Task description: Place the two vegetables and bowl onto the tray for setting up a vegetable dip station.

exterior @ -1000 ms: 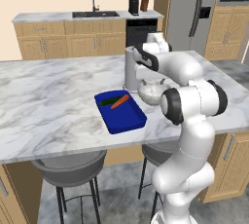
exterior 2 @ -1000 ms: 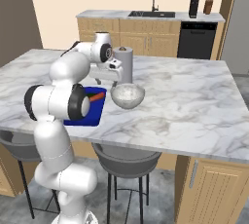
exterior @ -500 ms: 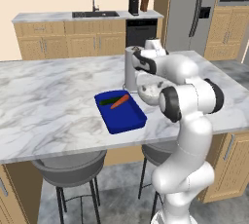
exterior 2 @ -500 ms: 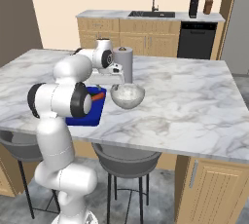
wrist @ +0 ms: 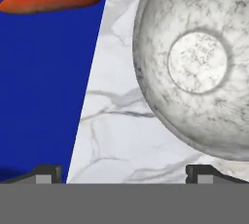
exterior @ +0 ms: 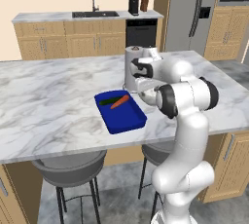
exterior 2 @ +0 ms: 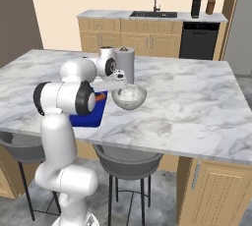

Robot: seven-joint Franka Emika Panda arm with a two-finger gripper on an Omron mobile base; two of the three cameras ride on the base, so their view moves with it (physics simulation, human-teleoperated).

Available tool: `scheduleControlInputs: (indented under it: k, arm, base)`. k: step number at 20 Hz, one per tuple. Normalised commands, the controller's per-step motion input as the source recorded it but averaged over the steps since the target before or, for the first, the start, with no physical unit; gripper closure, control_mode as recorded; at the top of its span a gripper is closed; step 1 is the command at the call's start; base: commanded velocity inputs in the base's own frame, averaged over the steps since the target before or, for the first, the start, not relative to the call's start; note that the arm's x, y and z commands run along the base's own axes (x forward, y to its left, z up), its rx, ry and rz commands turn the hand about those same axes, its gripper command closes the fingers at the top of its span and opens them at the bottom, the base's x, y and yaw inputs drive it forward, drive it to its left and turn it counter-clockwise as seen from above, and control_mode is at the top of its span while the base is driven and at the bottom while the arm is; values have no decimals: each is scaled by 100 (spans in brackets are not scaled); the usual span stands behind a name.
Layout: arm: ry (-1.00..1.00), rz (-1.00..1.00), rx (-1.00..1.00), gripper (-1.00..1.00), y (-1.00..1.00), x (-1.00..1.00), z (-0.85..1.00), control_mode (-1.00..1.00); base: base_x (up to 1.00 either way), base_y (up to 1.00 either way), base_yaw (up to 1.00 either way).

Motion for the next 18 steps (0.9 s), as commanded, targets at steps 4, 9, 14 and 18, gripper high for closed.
scheduleControlInputs:
  k: [4, 9, 14, 18]
  arm:
    - [0, 15, 0, -100, 0, 21, -29, -100]
    - [0, 13, 0, -100, 0, 25, -13, -100]
    - [-2, 11, 0, -100, -3, 23, -8, -100]
    - [-4, 9, 0, -100, -6, 20, -10, -100]
  base:
    - [0, 0, 0]
    - [0, 0, 0]
    - [0, 0, 0]
    - [0, 0, 0]
